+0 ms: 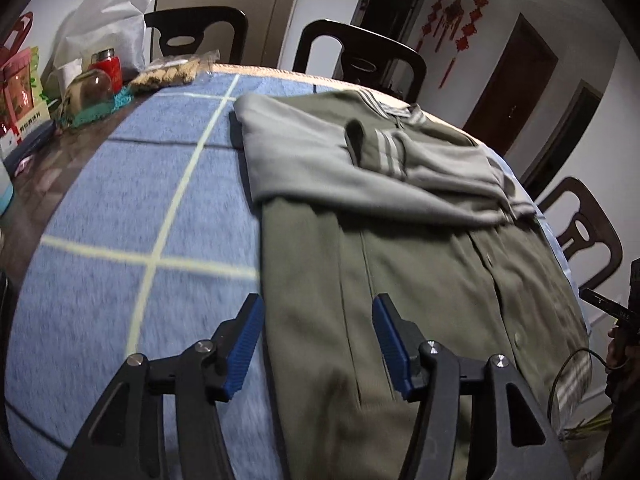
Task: Fold large clothes
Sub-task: 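Move both grippers to the striped hem of the olive jacket, then grasp the striped hem with the left gripper while the right gripper grasps it too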
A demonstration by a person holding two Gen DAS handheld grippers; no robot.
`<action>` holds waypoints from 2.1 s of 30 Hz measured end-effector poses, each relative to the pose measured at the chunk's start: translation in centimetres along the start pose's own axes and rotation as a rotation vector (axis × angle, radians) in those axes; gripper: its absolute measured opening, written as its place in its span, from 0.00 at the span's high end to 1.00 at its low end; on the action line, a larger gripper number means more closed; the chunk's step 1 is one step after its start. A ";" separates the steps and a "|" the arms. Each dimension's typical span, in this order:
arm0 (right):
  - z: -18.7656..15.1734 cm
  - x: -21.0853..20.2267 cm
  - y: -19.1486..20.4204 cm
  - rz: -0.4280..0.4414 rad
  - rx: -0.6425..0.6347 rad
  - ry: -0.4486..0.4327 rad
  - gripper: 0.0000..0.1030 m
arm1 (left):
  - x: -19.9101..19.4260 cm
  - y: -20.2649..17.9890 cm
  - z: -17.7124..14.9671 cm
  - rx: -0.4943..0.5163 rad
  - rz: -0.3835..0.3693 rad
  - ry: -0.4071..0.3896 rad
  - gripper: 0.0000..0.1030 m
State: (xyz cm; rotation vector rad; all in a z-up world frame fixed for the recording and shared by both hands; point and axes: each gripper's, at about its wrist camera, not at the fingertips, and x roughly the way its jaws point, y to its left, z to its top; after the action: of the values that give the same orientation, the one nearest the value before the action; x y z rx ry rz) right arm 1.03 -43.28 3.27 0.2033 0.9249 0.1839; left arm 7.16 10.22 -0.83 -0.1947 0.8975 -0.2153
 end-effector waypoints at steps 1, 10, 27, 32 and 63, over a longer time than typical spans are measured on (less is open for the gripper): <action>-0.6 -0.4 -0.7 0.002 0.016 0.000 0.40 | -0.2 -0.2 -0.7 0.001 -0.005 0.008 0.41; -5.3 -2.0 -6.3 0.027 0.152 -0.008 0.39 | -0.8 -0.5 -5.7 -0.050 -0.046 0.072 0.40; -6.4 -2.2 -6.5 0.320 0.245 0.001 0.38 | -2.9 -0.5 -9.1 -0.206 -0.177 0.107 0.53; -6.6 -2.0 -6.6 0.307 0.239 0.032 0.40 | -2.8 0.7 -9.2 -0.247 -0.209 0.116 0.68; -8.5 -2.0 -5.7 0.432 0.268 0.070 0.94 | -3.3 1.6 -11.0 -0.256 -0.404 0.168 0.56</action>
State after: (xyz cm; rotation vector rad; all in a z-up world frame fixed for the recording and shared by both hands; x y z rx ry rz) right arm -6.59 -48.49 -1.57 0.6496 0.9651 0.4686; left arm -3.39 11.82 -5.49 -0.6052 1.0464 -0.4976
